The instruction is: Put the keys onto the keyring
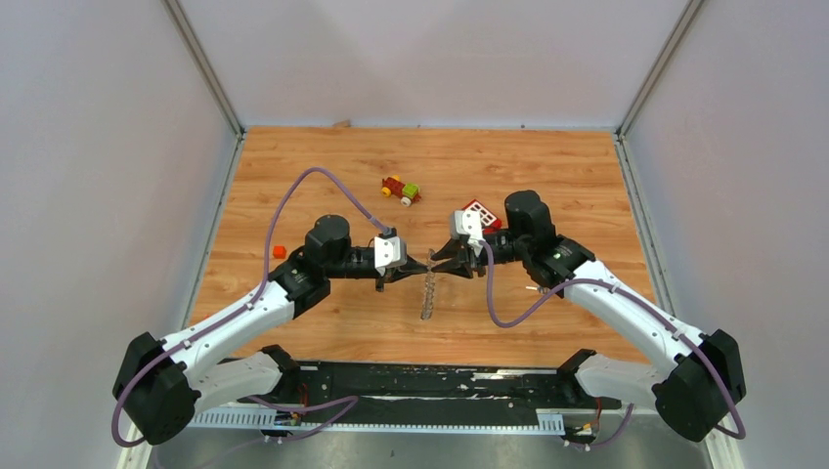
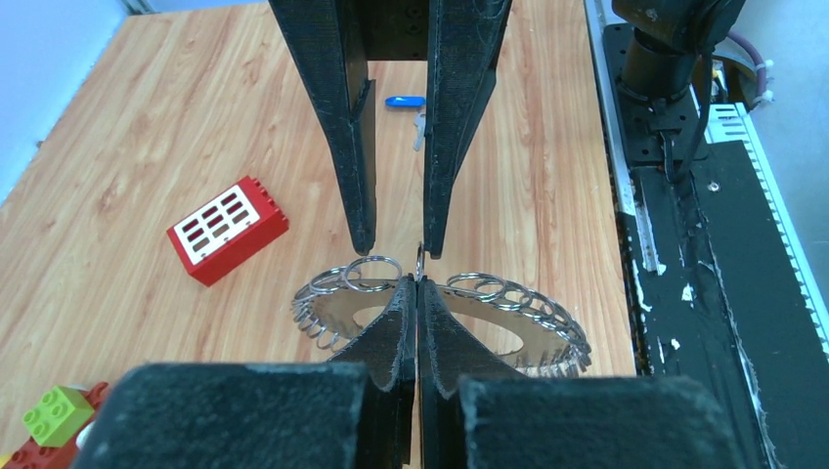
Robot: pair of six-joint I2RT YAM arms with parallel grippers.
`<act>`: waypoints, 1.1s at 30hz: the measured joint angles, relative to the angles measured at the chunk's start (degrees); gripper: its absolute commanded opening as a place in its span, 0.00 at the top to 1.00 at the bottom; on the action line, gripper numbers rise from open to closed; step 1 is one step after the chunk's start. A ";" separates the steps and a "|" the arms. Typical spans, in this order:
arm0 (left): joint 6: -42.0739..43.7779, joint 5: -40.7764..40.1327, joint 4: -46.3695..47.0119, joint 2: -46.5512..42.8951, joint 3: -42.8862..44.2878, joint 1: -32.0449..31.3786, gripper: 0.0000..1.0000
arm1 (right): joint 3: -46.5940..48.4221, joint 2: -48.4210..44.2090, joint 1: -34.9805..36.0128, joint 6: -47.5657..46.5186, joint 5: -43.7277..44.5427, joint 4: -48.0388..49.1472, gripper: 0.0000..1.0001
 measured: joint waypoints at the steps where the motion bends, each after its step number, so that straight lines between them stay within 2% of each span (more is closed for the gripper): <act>1: 0.00 0.00 0.00 0.00 0.00 0.00 1.00 | 0.00 0.00 0.04 -0.02 0.00 0.02 0.76; 15: -0.04 0.00 0.02 0.00 0.02 0.00 1.00 | 0.00 1.07 0.74 -0.61 -0.55 -0.17 0.81; 18: -0.04 0.00 0.02 -0.02 0.02 0.00 1.00 | 0.00 1.18 0.79 -0.96 -0.63 -0.52 0.87; 22: -0.04 -0.04 0.02 -0.07 0.00 0.02 1.00 | 0.00 1.18 0.79 -1.36 -0.92 -1.20 1.00; 33: 0.00 -0.13 0.15 -0.04 -0.04 0.00 1.00 | 0.00 1.18 0.79 -0.79 -1.09 -1.11 1.00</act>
